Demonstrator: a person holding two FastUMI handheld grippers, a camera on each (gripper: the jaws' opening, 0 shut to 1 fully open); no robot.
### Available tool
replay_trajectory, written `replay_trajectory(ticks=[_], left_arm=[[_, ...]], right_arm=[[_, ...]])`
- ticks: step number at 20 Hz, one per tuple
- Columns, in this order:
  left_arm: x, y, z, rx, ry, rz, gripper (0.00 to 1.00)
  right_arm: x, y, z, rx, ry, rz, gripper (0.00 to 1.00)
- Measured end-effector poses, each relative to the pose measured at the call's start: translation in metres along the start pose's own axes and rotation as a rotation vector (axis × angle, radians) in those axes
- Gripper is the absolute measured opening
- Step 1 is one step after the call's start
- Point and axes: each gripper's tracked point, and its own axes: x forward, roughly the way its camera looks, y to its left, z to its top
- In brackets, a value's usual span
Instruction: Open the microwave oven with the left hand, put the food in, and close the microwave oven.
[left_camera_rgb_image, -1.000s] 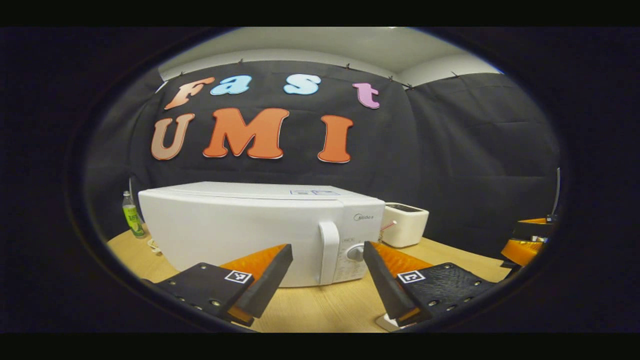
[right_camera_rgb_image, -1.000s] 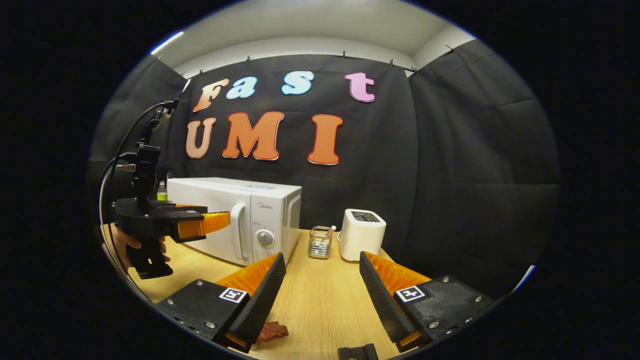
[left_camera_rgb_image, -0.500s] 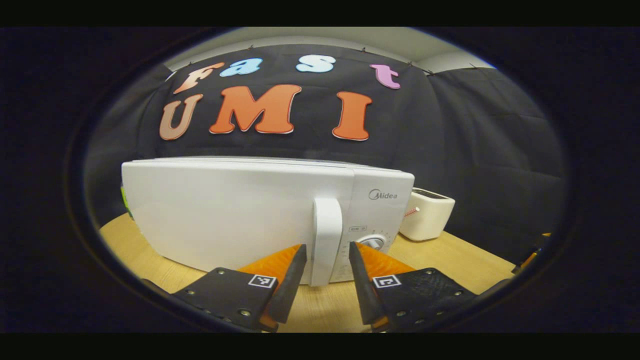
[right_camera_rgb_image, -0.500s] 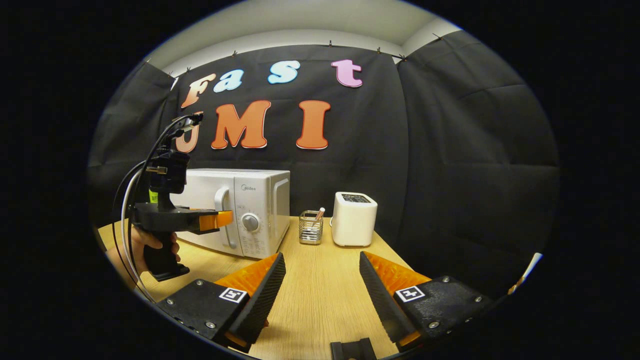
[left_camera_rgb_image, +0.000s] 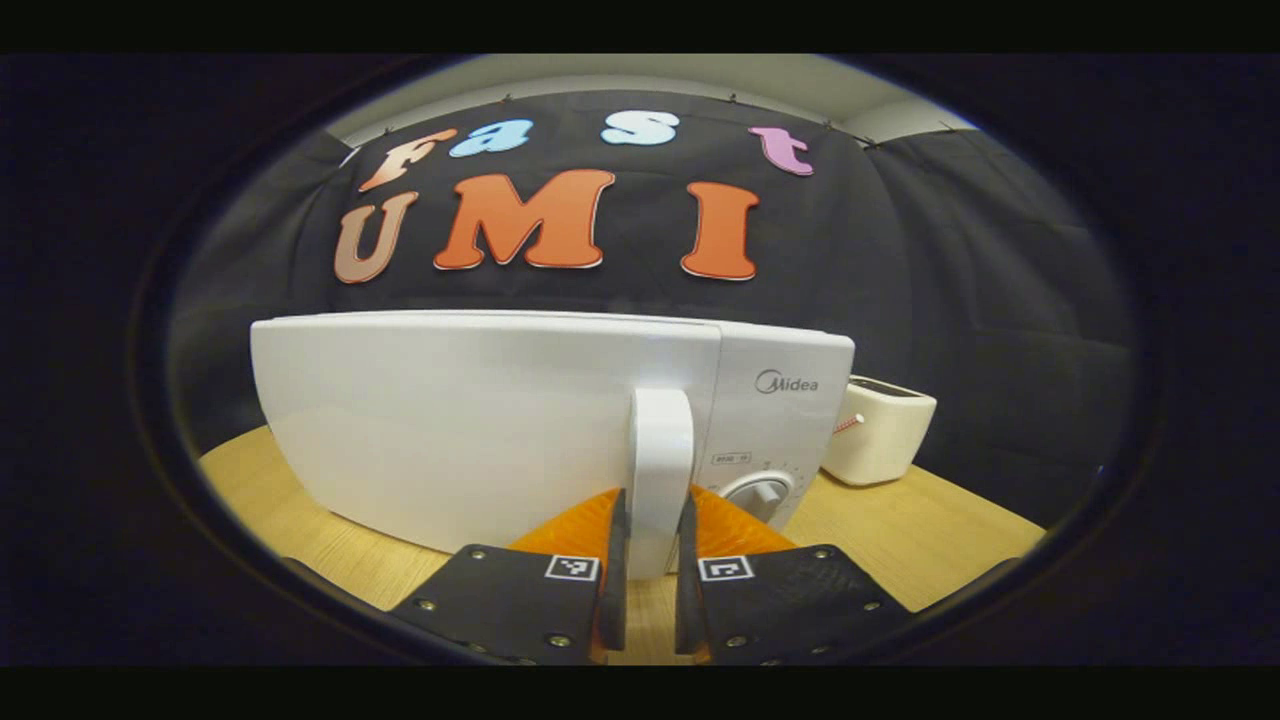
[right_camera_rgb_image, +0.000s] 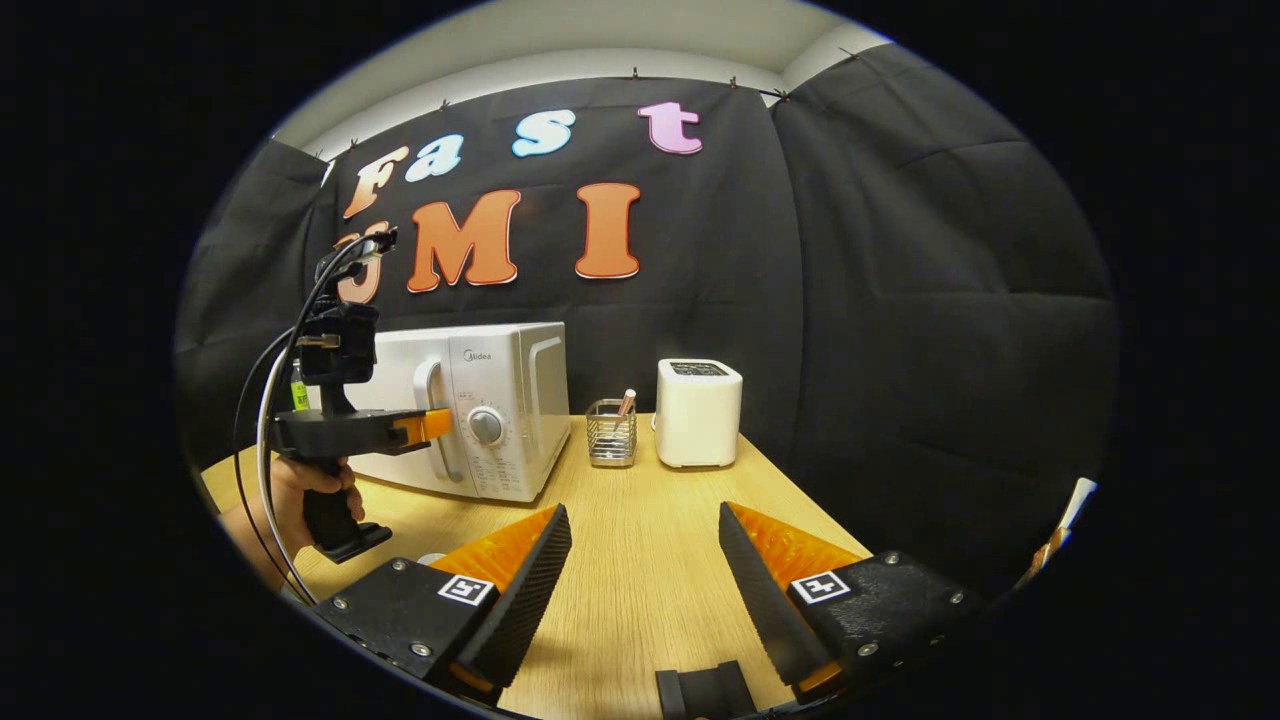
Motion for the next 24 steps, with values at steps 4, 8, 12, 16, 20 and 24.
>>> replay_trajectory(ticks=[4, 8, 12, 16, 20, 24], left_arm=[[-0.002, -0.001, 0.001, 0.006, 0.005, -0.018, 0.11], [-0.004, -0.001, 0.0, -0.005, 0.007, -0.019, 0.1], [-0.016, 0.002, 0.002, -0.017, -0.014, 0.009, 0.09], [-0.041, 0.004, -0.003, -0.015, -0.029, -0.035, 0.09], [-0.073, 0.013, -0.007, 0.023, -0.053, -0.073, 0.09], [-0.107, 0.025, -0.012, 0.028, -0.067, -0.112, 0.1]], right_arm=[[-0.003, -0.001, -0.01, 0.002, 0.022, -0.011, 0.92], [-0.007, 0.008, -0.026, 0.018, 0.064, 0.008, 0.93], [-0.011, 0.01, -0.033, 0.019, 0.079, 0.014, 0.93], [-0.011, 0.013, -0.04, 0.026, 0.099, 0.022, 0.93], [-0.015, 0.024, -0.042, 0.046, 0.104, 0.044, 0.93], [-0.017, 0.036, -0.045, 0.043, 0.119, 0.059, 0.93]])
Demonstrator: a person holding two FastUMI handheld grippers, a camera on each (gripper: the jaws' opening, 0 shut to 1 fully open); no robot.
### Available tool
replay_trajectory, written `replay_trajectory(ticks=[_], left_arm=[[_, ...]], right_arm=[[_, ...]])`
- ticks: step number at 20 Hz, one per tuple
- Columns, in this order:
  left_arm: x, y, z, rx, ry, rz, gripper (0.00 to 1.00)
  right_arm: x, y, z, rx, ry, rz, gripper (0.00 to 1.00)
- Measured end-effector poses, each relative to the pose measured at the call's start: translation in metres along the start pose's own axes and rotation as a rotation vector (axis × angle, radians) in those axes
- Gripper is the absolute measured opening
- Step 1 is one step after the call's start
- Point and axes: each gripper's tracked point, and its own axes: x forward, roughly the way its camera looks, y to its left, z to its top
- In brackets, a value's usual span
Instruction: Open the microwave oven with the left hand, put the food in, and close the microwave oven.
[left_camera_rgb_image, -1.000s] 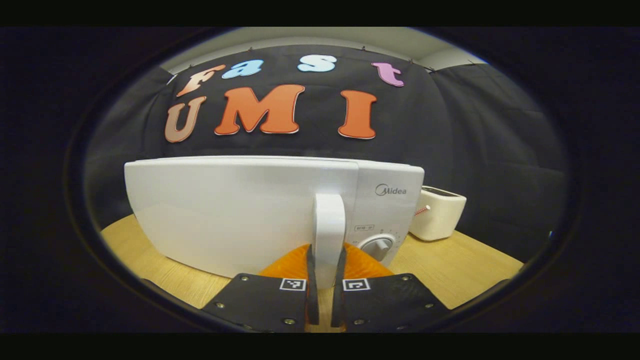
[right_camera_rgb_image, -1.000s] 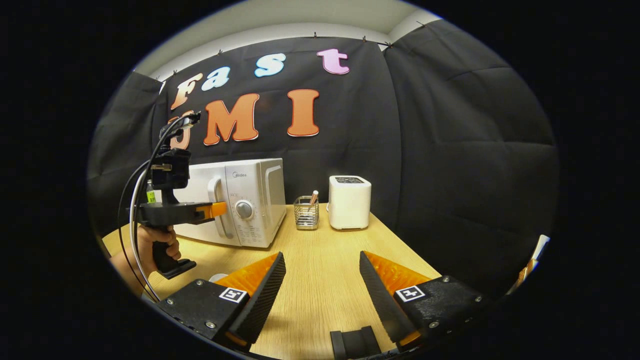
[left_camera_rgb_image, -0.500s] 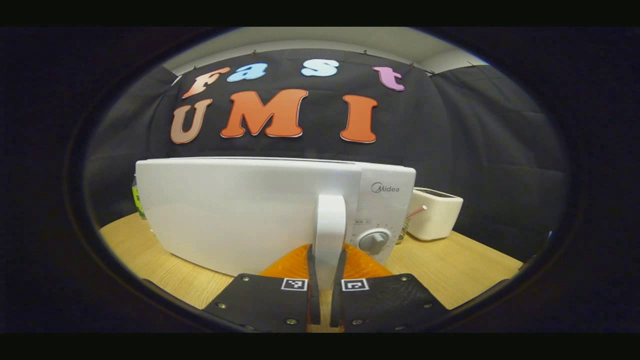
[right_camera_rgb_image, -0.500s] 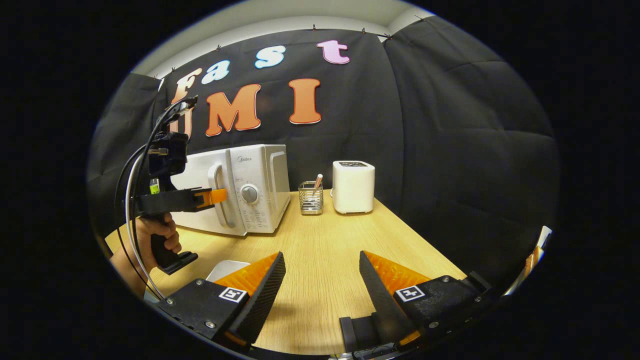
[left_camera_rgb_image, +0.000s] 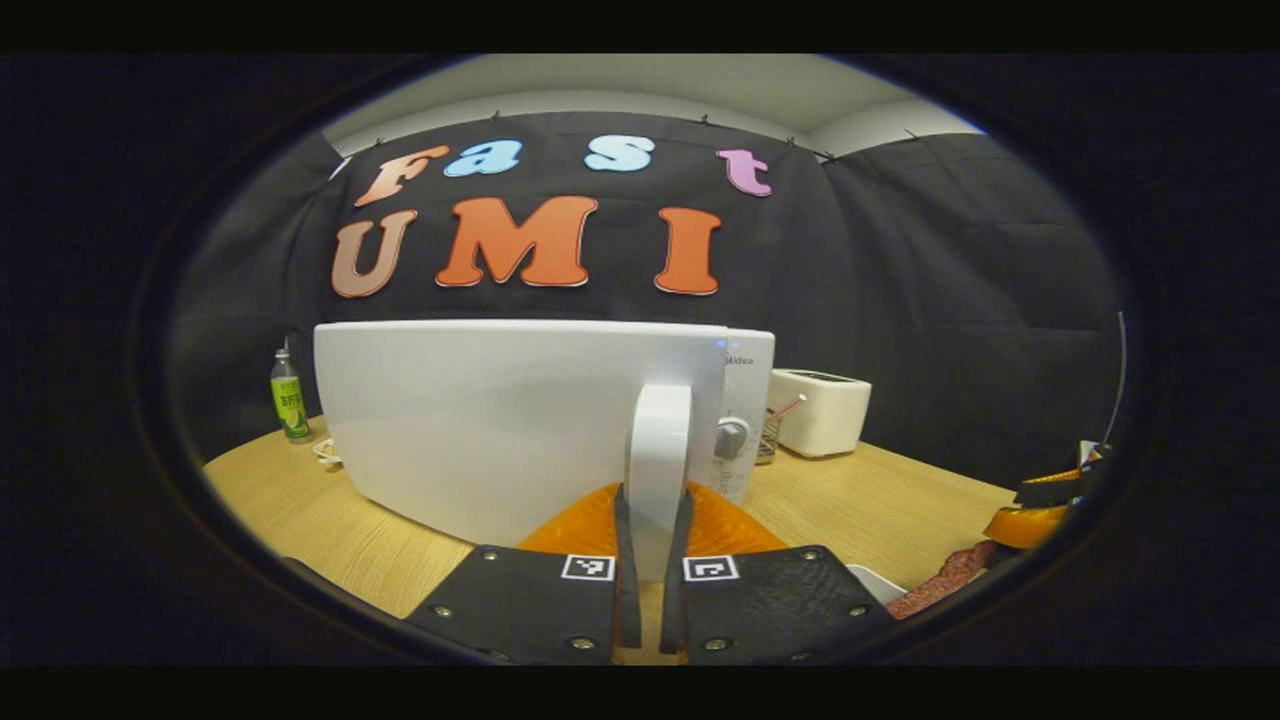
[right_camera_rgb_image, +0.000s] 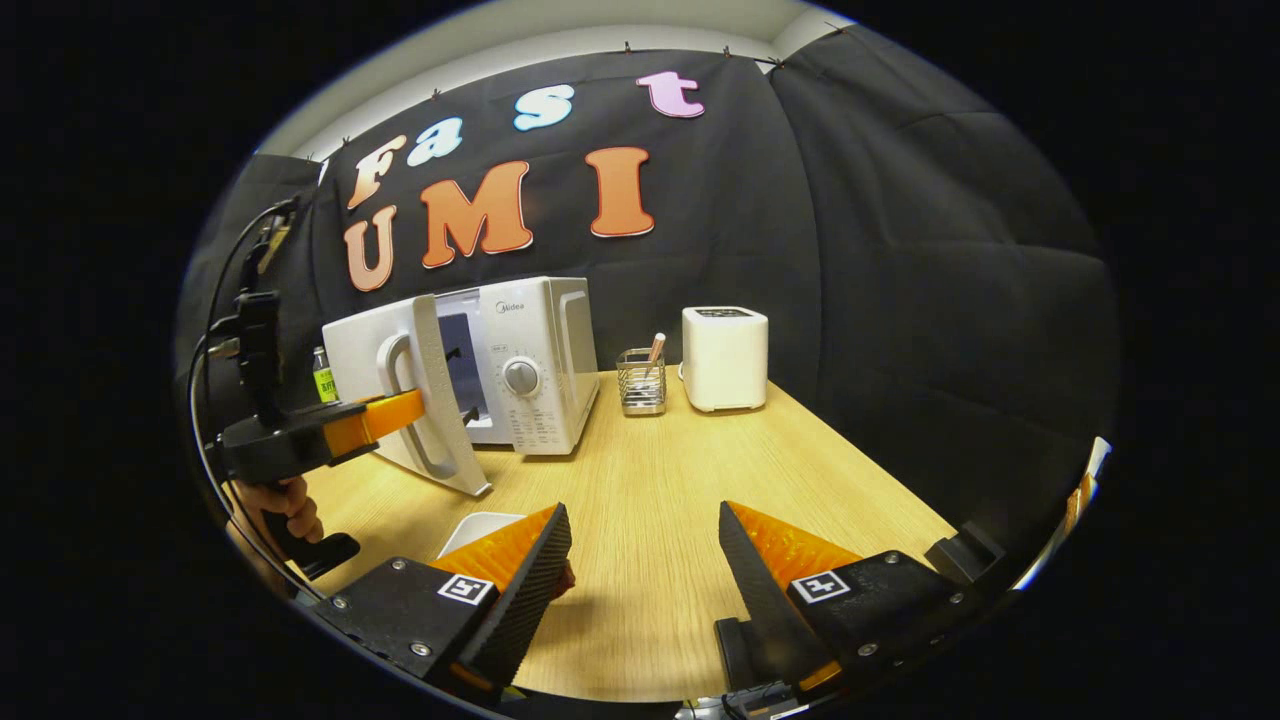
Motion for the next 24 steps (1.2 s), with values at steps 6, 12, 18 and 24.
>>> replay_trajectory(ticks=[6, 12, 18, 24], left_arm=[[-0.062, 0.025, -0.004, 0.024, -0.03, -0.026, 0.1], [-0.113, 0.06, -0.006, 0.052, -0.049, -0.015, 0.1], [-0.157, 0.106, -0.009, 0.064, -0.076, -0.001, 0.1], [-0.186, 0.155, -0.011, 0.152, -0.093, 0.056, 0.1]], right_arm=[[0.001, 0.017, -0.006, -0.015, 0.03, 0.015, 0.93], [0.009, 0.034, -0.007, -0.02, 0.042, 0.002, 0.93], [0.009, 0.04, -0.008, -0.029, 0.052, -0.031, 0.93], [0.011, 0.05, -0.004, -0.016, 0.059, -0.039, 0.92]])
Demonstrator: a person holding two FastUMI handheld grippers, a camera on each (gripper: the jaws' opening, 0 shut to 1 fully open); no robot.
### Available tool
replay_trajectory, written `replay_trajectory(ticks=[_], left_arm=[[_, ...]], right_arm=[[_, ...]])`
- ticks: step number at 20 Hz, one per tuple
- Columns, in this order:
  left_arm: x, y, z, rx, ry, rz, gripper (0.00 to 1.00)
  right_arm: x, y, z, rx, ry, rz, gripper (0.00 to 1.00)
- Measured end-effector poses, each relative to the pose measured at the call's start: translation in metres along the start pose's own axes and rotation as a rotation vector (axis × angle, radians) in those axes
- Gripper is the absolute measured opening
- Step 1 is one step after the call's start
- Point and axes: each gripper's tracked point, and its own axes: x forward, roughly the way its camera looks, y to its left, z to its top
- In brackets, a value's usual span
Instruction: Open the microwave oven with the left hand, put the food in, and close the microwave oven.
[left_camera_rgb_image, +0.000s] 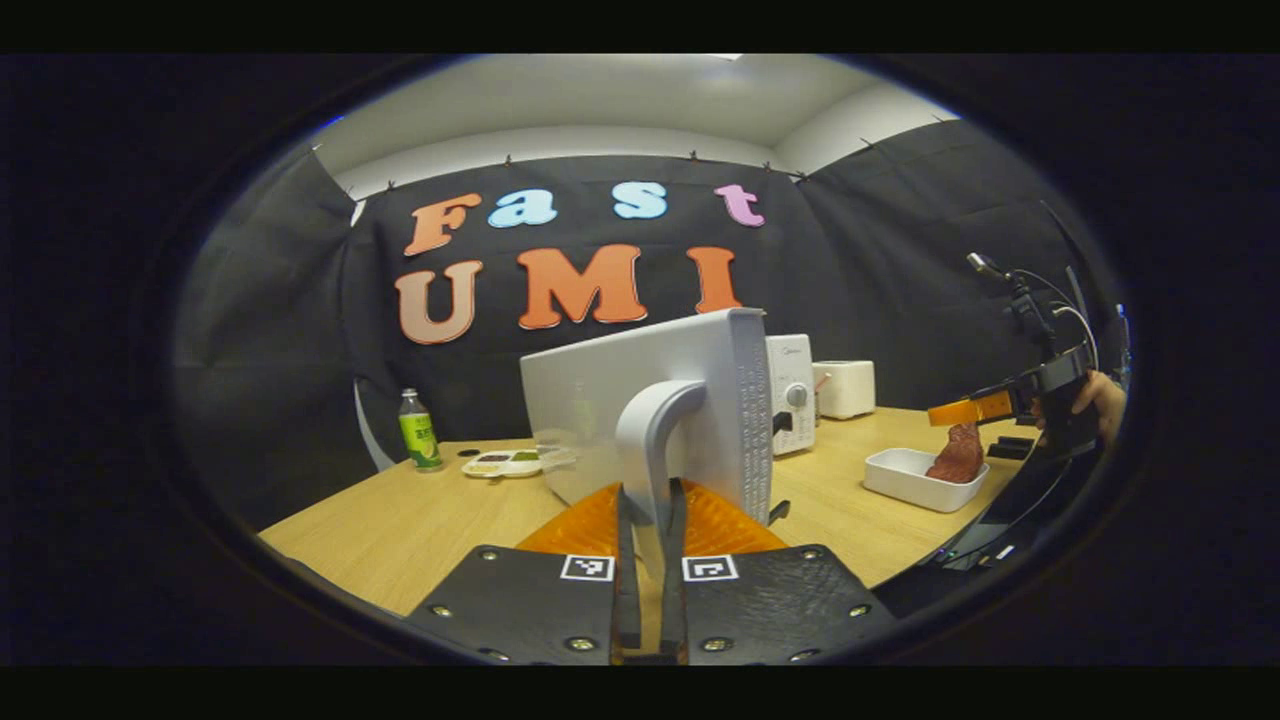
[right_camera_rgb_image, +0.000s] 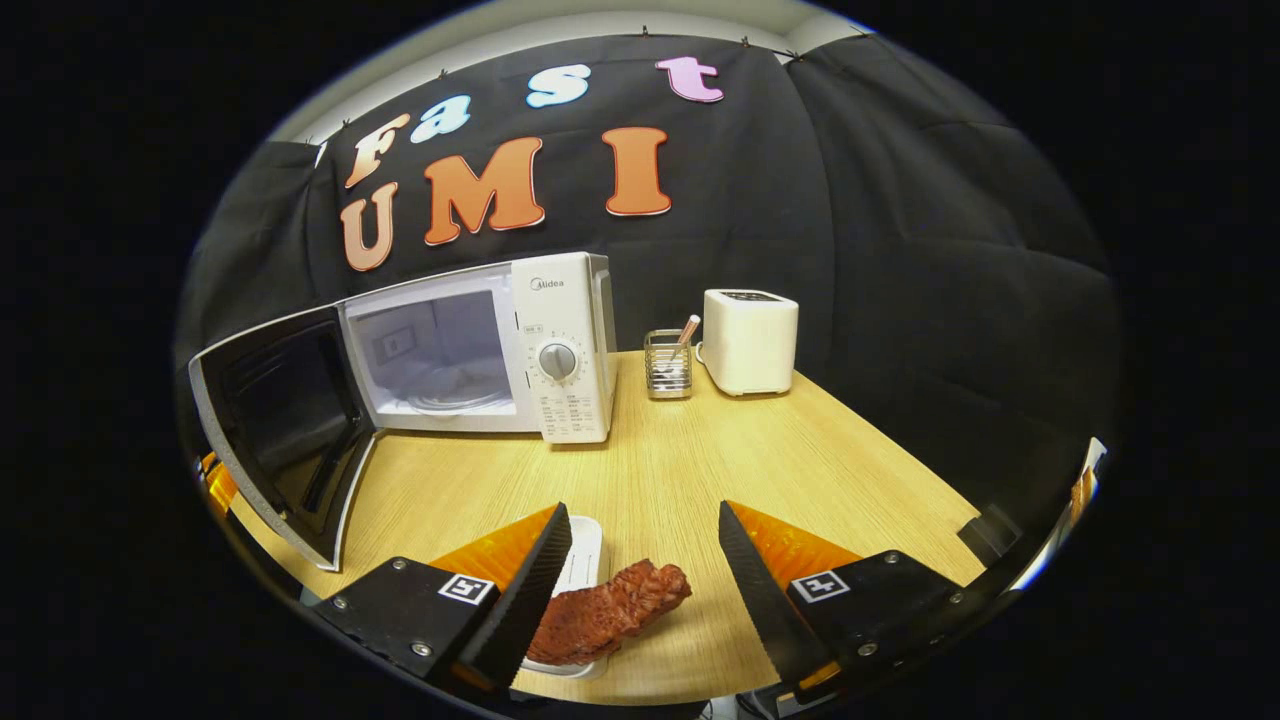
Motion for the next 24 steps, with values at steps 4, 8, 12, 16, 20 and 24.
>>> replay_trajectory(ticks=[4, 8, 12, 16, 20, 24], left_arm=[[-0.013, 0.034, -0.004, 0.01, -0.014, 0.053, 0.1], [-0.02, 0.058, -0.007, -0.009, -0.024, 0.076, 0.04], [-0.023, 0.068, -0.009, -0.028, -0.037, 0.051, 0.09], [-0.027, 0.085, -0.011, -0.03, -0.037, 0.036, 0.09], [-0.03, 0.096, -0.012, -0.054, -0.033, 0.024, 0.08], [-0.031, 0.107, -0.014, -0.049, -0.025, 0.02, 0.08]], right_arm=[[0.003, -0.001, -0.004, -0.013, 0.025, -0.027, 0.92], [0.001, 0.0, 0.0, 0.006, 0.029, -0.036, 0.92], [0.001, -0.002, -0.008, -0.013, 0.054, -0.058, 0.91], [-0.002, -0.008, -0.013, 0.027, 0.074, -0.066, 0.9], [-0.004, -0.007, -0.024, 0.08, 0.109, -0.055, 0.81], [-0.007, -0.001, -0.034, 0.163, 0.145, -0.014, 0.73]])
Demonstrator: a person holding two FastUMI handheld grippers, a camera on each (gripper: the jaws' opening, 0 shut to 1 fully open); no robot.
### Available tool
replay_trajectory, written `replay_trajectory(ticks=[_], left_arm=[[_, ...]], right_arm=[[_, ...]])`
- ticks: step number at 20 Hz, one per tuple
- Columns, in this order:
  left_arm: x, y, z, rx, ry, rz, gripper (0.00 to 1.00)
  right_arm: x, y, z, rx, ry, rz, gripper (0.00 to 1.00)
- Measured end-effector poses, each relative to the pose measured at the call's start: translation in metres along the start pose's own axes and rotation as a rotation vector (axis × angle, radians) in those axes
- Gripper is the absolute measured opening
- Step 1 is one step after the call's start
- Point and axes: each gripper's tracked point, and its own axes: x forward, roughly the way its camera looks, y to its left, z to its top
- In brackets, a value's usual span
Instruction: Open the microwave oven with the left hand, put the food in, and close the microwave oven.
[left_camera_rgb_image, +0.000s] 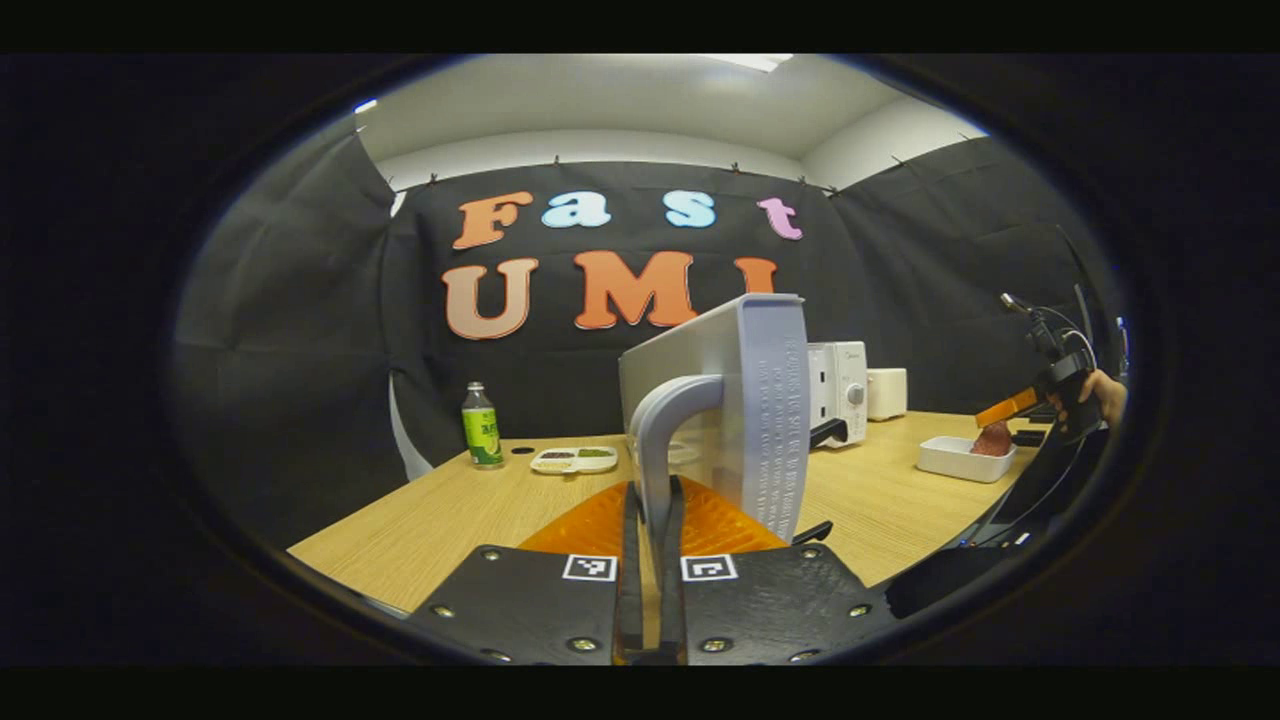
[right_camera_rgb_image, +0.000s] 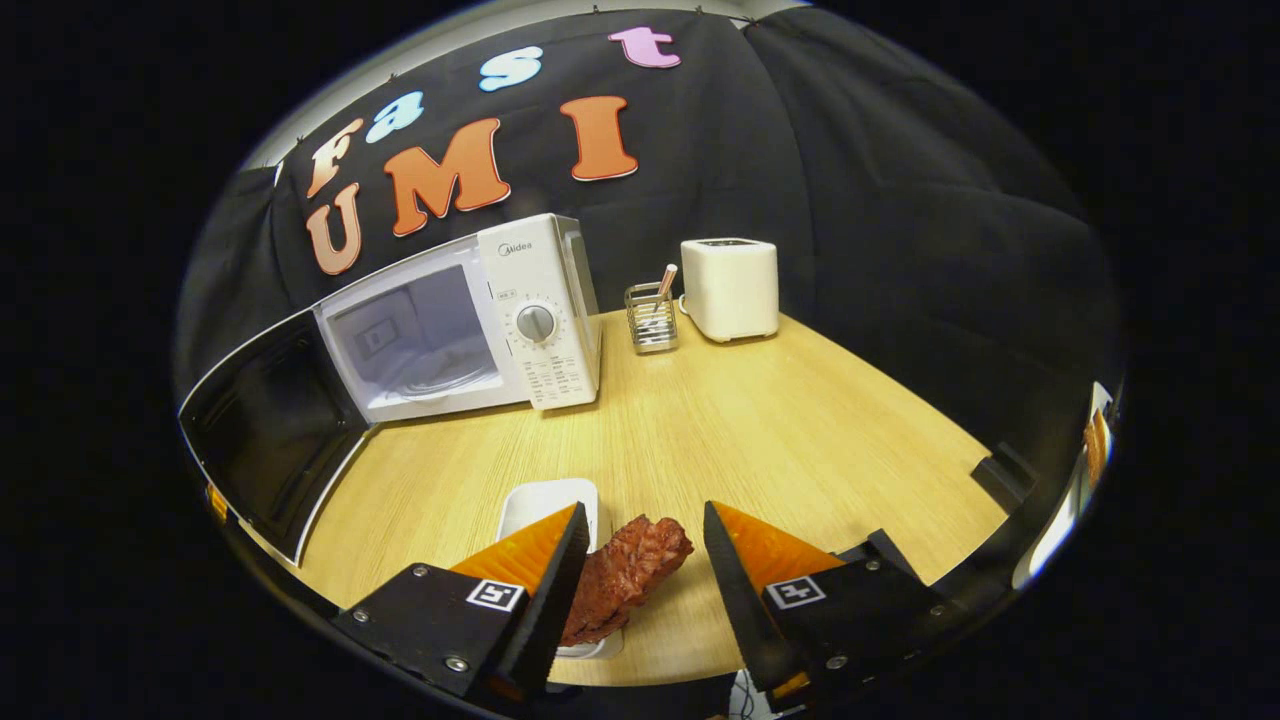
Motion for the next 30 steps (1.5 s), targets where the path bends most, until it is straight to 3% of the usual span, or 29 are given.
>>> replay_trajectory(ticks=[4, 9, 10, 11, 12, 13, 14, 15, 16, 19, 20, 22, 25, 30], left_arm=[[-0.002, 0.005, -0.002, -0.012, 0.01, 0.021, 0.08], [-0.004, 0.0, 0.003, 0.002, 0.012, 0.03, 0.09], [-0.004, 0.002, 0.003, 0.006, 0.017, 0.042, 0.11], [-0.004, 0.003, 0.002, 0.007, 0.025, 0.05, 0.18], [-0.006, 0.002, 0.004, 0.01, 0.023, 0.058, 0.46], [-0.008, 0.003, 0.006, 0.019, 0.022, 0.067, 0.5], [-0.01, 0.002, 0.007, 0.03, 0.028, 0.072, 0.65], [-0.012, 0.002, 0.008, 0.046, 0.031, 0.078, 0.69], [-0.016, 0.002, 0.011, 0.063, 0.029, 0.084, 0.72], [-0.026, 0.006, 0.022, 0.096, 0.015, 0.107, 0.77], [-0.029, 0.009, 0.026, 0.099, 0.006, 0.116, 0.75], [-0.037, 0.015, 0.036, 0.105, -0.018, 0.141, 0.74], [-0.043, 0.029, 0.038, 0.113, -0.021, 0.191, 0.74], [-0.053, 0.054, 0.047, 0.118, -0.035, 0.293, 0.76]], right_arm=[[-0.001, -0.001, -0.005, 0.106, 0.025, 0.029, 0.51], [0.001, 0.006, -0.018, 0.208, 0.116, 0.087, 0.49], [0.003, 0.008, -0.024, 0.225, 0.132, 0.104, 0.54], [0.001, 0.01, -0.022, 0.243, 0.135, 0.116, 0.59], [0.001, 0.01, -0.02, 0.254, 0.129, 0.12, 0.59], [-0.003, 0.011, -0.019, 0.26, 0.125, 0.135, 0.59], [-0.003, 0.011, -0.015, 0.271, 0.11, 0.134, 0.43], [-0.002, 0.008, -0.012, 0.275, 0.103, 0.131, 0.47], [-0.003, 0.009, -0.009, 0.286, 0.096, 0.14, 0.38], [-0.01, 0.021, 0.0, 0.314, 0.093, 0.197, 0.26], [-0.013, 0.027, 0.007, 0.327, 0.083, 0.216, 0.2], [-0.014, 0.026, 0.017, 0.272, 0.055, 0.194, 0.16], [-0.023, 0.033, 0.033, 0.193, 0.011, 0.187, 0.17], [-0.031, 0.048, 0.064, 0.176, -0.063, 0.221, 0.16]])
